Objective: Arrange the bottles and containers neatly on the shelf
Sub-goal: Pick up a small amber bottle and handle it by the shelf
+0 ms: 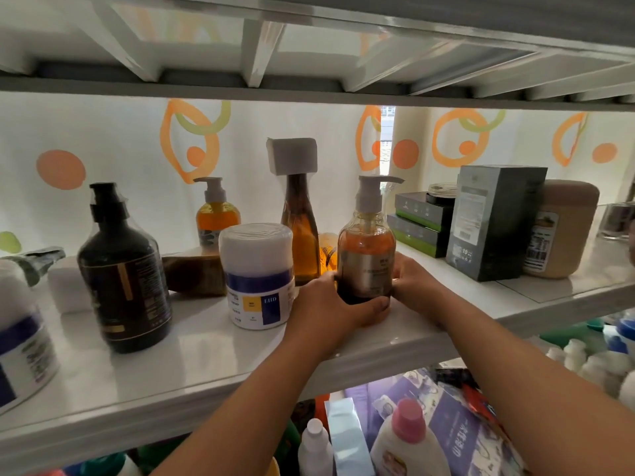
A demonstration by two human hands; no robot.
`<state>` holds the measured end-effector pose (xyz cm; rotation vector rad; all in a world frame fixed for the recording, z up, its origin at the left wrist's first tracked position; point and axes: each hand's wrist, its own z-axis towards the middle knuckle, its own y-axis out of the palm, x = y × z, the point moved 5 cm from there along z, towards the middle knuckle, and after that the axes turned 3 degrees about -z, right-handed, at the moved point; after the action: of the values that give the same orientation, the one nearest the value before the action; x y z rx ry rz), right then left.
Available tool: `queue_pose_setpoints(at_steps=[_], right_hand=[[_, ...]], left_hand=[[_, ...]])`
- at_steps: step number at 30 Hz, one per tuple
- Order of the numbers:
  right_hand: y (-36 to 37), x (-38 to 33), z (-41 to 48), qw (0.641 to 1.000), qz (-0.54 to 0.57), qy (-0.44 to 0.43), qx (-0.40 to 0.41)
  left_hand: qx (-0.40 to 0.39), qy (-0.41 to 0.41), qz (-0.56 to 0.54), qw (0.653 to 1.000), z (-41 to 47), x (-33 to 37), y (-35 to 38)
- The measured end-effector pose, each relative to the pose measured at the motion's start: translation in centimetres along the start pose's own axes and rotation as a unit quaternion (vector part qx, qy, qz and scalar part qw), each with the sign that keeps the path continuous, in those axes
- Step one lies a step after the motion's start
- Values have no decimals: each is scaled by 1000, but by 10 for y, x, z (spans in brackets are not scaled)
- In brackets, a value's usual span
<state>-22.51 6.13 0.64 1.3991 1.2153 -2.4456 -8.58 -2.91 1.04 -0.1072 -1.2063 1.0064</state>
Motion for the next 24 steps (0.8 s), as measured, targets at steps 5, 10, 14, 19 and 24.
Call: queue_pose_setpoints(at_steps=[5, 10, 14, 19, 24], right_hand=[[4, -2, 7, 988, -152, 0, 4], [8, -31, 3, 963, -264, -58, 24], [8, -31, 5, 994, -102, -41, 13], [10, -30, 7, 992, -116, -51, 27], [-4, -25, 7, 972, -192, -55, 122]], left_hand=[[22, -7, 14, 1000, 0, -2, -2], [39, -32, 35, 998, 0, -5, -3], [44, -35, 41, 998, 0, -5, -3], [42, -29, 43, 998, 0, -4, -2], [38, -30, 32, 998, 1, -6, -1]])
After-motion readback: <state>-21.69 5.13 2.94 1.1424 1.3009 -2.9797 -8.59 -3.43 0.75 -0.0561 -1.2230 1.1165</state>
